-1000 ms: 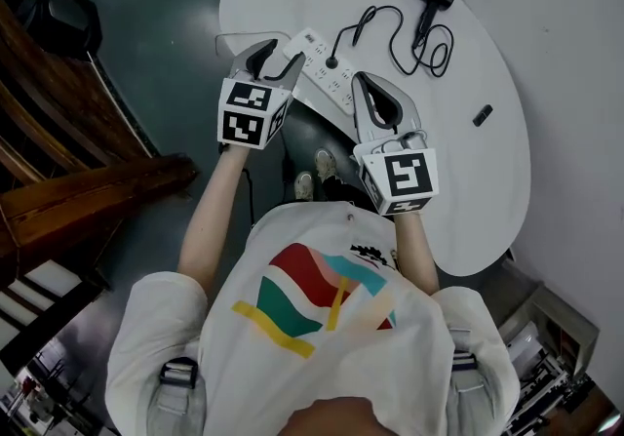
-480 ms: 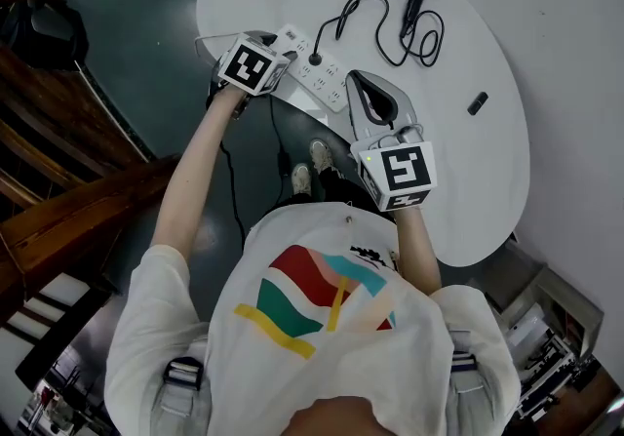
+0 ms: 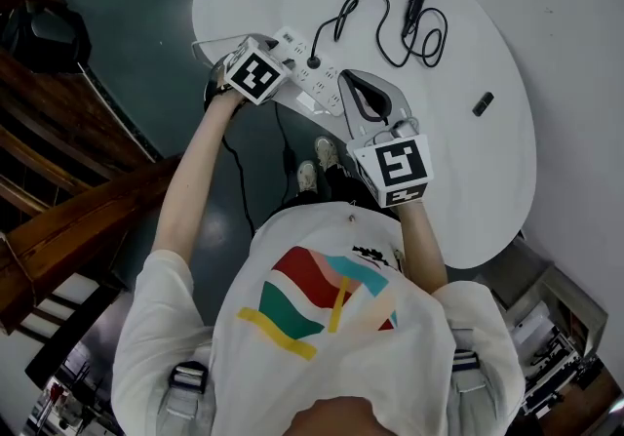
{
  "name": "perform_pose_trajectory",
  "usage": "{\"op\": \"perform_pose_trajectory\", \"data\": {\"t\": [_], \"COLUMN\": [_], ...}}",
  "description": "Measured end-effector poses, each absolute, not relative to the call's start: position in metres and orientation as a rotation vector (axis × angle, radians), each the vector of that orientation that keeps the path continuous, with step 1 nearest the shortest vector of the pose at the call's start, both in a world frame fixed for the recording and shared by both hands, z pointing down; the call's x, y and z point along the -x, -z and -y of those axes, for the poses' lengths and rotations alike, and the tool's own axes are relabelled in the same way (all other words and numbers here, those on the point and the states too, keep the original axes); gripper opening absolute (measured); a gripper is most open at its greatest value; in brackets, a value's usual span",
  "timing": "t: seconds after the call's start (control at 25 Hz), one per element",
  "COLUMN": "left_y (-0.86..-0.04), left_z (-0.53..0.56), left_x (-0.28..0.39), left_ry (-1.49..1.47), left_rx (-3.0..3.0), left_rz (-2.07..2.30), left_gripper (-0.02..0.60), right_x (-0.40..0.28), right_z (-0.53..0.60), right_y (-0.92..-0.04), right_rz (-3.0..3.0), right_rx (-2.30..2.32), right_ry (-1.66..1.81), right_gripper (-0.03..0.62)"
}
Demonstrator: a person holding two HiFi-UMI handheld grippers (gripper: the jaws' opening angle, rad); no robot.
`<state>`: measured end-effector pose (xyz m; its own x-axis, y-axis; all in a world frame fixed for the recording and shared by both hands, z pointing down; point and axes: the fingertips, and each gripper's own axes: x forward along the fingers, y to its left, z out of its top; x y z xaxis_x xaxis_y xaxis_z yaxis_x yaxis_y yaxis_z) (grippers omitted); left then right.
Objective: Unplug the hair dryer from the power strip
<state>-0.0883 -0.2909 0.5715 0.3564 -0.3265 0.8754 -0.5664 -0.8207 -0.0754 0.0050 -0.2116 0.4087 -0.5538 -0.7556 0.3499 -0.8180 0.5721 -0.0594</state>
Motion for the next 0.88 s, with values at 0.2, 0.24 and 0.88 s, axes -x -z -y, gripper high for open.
{"op": "perform_pose_trajectory", "data": {"t": [0.2,0.24,0.88], "left_y": [-0.570,-0.572,-0.575], "left_z": [0.296,0.296,0.300], "left_x": [0.086,0.090,0.092], "left_ry": [-1.496,-1.480,-1.438], "left_rx": [-2.378,-2.354,-2.321], "left_rz": [0.783,0.782,0.758], "left_gripper": [0.188,0.207,0.230], "right_x": [-0.005,-0.004,0.034], "right_z": [0.213,0.214,0.251], "right_y": [-0.417,-0.418,-0.492], "right_rz": [2.521,2.523,2.511], "right_rx": [-1.265,-1.261,-0.962], "right_ry": [-0.331,-0.334,-0.331], "right_gripper": [0.011,0.011,0.164]}}
